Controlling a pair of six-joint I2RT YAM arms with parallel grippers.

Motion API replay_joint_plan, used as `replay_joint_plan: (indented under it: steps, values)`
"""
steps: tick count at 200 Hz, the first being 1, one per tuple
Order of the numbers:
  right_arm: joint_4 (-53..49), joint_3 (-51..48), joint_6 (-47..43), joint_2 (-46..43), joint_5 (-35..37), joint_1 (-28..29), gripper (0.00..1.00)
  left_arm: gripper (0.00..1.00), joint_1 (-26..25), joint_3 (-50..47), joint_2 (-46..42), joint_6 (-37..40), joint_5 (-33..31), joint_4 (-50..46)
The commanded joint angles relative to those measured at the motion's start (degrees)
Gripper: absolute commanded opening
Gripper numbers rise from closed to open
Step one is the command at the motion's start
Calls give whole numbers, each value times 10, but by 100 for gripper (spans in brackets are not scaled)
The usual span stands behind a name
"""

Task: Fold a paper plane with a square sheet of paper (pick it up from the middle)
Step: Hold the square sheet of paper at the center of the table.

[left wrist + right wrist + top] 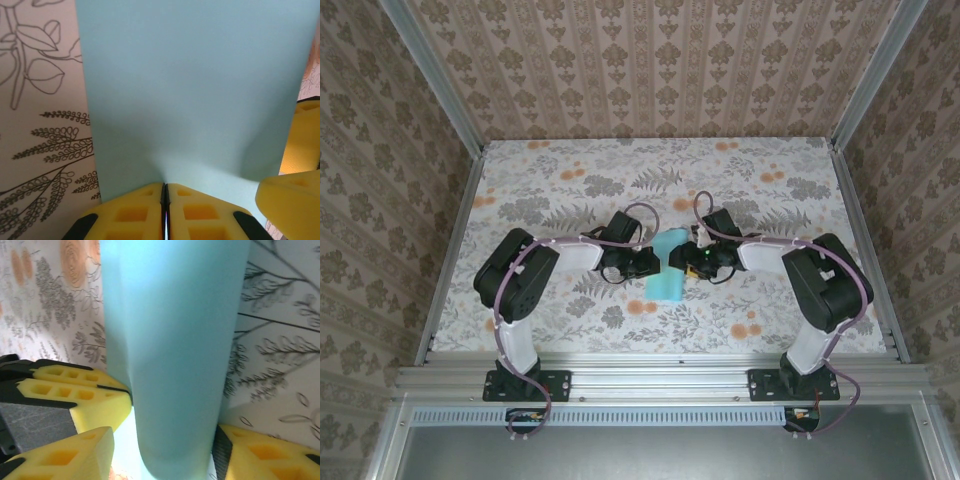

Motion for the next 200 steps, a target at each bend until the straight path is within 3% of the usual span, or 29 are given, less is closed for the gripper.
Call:
replay_joint_plan:
  steps: [1, 82, 155, 200]
  values:
    - [-103, 23, -42, -34, 62, -3, 58, 11, -4, 12, 17, 7, 1, 0]
    - [-154, 86, -68, 2, 100, 13, 58, 12, -6, 27, 21, 2, 17, 8]
    - [-172, 89, -83, 14, 126, 12, 47, 14, -6, 30, 6, 5, 29, 6]
    - [-165, 85, -102, 21, 105, 8, 39, 21, -4, 36, -16, 5, 30, -4]
